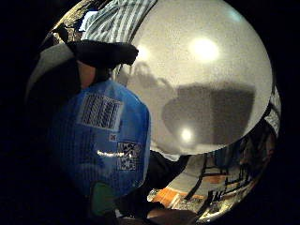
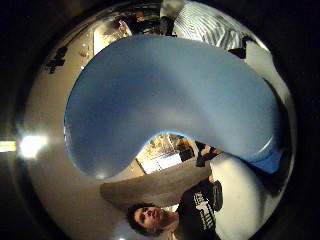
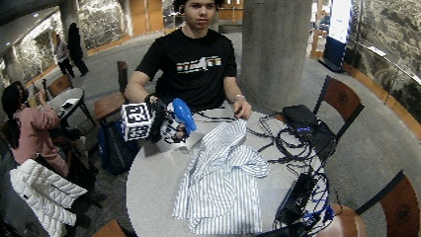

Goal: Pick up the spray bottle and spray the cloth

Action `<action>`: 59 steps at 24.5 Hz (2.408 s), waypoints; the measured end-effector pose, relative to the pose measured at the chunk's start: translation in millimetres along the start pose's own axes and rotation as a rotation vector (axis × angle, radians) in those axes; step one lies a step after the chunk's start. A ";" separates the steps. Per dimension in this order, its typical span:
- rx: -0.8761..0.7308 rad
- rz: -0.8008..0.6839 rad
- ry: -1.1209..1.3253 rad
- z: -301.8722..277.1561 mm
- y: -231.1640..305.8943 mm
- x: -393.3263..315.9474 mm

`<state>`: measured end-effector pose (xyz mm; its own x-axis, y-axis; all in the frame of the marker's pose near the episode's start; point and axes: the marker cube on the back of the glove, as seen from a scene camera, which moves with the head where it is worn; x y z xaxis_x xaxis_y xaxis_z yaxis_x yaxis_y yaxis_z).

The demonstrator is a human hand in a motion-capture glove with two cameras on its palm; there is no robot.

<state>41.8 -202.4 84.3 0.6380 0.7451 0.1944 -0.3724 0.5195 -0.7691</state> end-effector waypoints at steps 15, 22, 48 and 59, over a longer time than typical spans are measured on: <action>-0.045 0.037 0.088 5.3 7.3 0.4; -0.043 0.047 0.087 4.8 6.6 1.0; -0.090 -0.868 -0.192 206.6 74.5 -86.3; -0.029 -0.769 -0.133 282.4 24.1 -53.1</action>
<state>-191.4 -111.3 227.4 0.6228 0.2254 0.7492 0.1606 0.9004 -0.4044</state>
